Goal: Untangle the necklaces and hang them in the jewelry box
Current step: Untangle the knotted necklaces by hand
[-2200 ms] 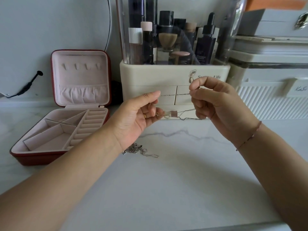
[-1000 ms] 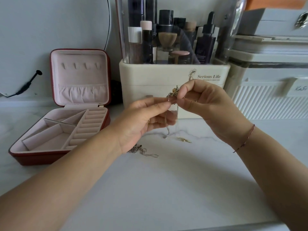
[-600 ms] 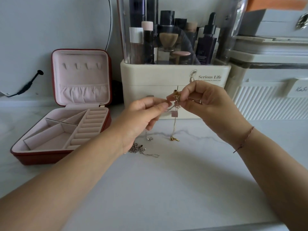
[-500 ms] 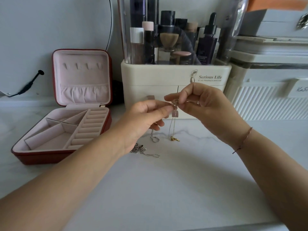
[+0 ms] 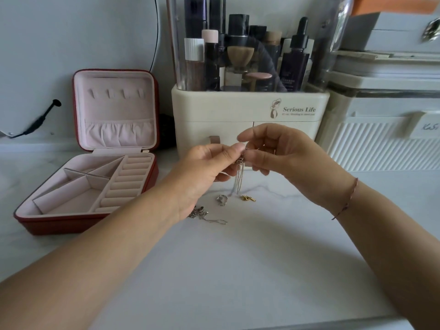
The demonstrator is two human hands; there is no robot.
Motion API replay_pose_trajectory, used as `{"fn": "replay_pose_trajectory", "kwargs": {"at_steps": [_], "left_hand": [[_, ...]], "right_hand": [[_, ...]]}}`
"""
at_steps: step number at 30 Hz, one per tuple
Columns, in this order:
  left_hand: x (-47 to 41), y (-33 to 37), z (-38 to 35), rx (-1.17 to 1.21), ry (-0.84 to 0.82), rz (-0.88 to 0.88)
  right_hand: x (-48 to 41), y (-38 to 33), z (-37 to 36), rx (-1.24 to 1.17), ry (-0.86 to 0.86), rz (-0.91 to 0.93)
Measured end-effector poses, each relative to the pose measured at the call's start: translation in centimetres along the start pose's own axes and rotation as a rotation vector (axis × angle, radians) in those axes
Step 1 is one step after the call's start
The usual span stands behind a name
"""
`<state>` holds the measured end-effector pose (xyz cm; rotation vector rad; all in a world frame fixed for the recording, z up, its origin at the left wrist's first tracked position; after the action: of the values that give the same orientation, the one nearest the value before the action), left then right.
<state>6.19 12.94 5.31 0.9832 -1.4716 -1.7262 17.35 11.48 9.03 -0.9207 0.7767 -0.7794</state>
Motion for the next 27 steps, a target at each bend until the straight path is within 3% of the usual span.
{"fn": "replay_pose_trajectory", "kwargs": {"at_steps": [11, 17, 23, 27], "left_hand": [[0.2, -0.2, 0.1, 0.042, 0.008, 0.031], [0.3, 1.0, 0.9, 0.057, 0.076, -0.091], [0.2, 1.6, 0.7, 0.028, 0.043, -0.15], [0.1, 0.9, 0.6, 0.089, 0.024, -0.089]], "right_hand": [[0.0, 1.0, -0.7, -0.097, -0.098, -0.087], [0.1, 2.3, -1.0, -0.174, -0.11, -0.175], [0.2, 2.7, -3.0, -0.34, -0.233, -0.239], [0.0, 2.7, -2.8, -0.453, -0.209, -0.223]]}}
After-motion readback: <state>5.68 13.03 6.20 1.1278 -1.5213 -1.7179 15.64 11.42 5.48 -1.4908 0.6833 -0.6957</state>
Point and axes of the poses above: each hand's wrist, its own x-axis away from the middle knuckle, its own z-axis out of the back of the hand, y = z × x, the point moved 10 cm from there along -x, towards the middle knuckle, and after that the axes turned 13 degrees about -y, right-handed, at the moved point
